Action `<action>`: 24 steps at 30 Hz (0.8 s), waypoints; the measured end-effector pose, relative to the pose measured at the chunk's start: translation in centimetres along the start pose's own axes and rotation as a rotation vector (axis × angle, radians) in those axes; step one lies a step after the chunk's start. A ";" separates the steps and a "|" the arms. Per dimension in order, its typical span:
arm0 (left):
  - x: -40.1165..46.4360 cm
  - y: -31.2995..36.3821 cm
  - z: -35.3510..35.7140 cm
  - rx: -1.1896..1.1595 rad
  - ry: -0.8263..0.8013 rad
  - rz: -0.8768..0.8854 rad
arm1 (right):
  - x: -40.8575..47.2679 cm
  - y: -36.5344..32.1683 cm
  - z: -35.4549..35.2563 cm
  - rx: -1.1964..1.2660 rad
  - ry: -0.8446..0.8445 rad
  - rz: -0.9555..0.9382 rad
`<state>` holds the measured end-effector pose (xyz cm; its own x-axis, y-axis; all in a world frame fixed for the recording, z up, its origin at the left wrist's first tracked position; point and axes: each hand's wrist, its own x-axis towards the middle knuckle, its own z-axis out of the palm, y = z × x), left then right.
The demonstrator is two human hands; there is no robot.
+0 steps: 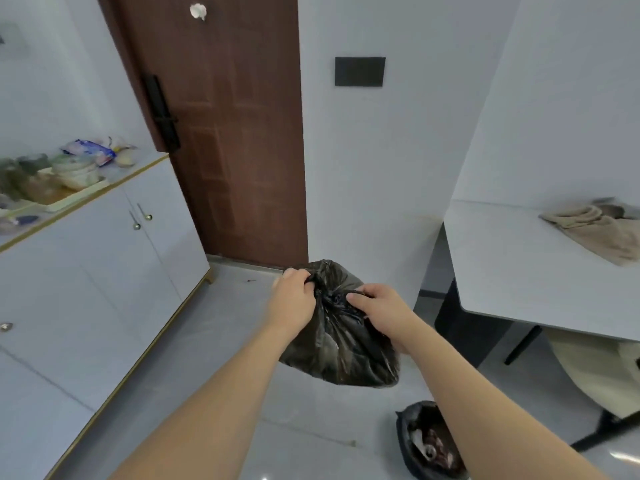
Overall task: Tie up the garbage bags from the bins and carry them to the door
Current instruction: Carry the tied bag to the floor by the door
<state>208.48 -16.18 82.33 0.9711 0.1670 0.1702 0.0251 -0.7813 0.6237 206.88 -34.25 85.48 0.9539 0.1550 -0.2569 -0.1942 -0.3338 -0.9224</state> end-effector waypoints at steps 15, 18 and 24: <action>30.9 -0.8 10.5 0.009 -0.101 -0.026 | 32.5 -1.8 -6.8 0.080 0.027 0.116; 35.1 -2.5 11.4 -0.005 -0.121 -0.060 | 37.4 -2.7 -6.3 0.049 0.037 0.133; 42.5 -8.2 14.3 -0.035 -0.218 -0.092 | 45.5 -2.0 -3.3 0.025 0.071 0.201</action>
<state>252.95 -11.27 73.55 0.9935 0.0997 -0.0548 0.1111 -0.7467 0.6558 251.39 -29.56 76.59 0.9090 0.0218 -0.4163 -0.3869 -0.3278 -0.8619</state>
